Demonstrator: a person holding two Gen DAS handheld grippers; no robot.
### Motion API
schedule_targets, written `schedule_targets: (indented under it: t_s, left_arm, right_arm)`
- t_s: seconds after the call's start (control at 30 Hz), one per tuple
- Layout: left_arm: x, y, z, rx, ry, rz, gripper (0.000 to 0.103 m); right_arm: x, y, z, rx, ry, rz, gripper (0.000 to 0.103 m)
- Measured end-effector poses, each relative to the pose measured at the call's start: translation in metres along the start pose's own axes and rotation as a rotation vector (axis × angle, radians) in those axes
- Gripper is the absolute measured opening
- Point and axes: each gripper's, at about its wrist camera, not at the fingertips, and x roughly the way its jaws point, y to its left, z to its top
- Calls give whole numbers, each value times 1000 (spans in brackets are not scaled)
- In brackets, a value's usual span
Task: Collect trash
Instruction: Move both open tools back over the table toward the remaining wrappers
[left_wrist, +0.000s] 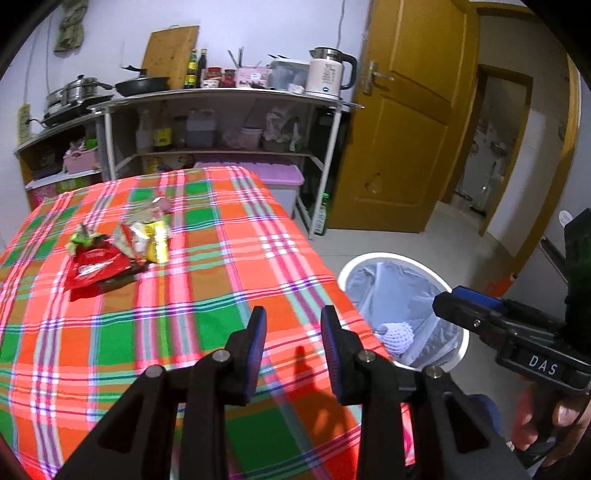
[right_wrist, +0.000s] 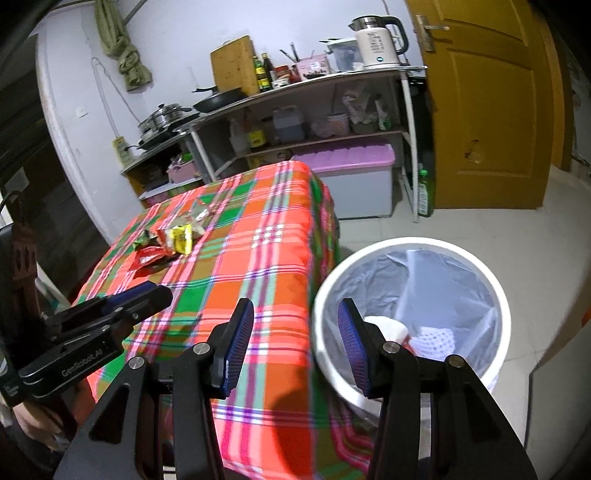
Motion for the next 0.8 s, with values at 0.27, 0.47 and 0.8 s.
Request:
schedule_targets:
  t_s: [0.27,0.47,0.8]
  left_arm:
    - [-10,26,-6,-34,-9,44,32]
    - [-16,44,-11,-51,-12,73,32]
    - [-21,80,-18,-90,-7,129,35]
  right_arm:
    - [9,26,2,-46,14,38,49]
    - [19,43,2,-68,34,64,49]
    - [47,74,6,-124,74,118,49]
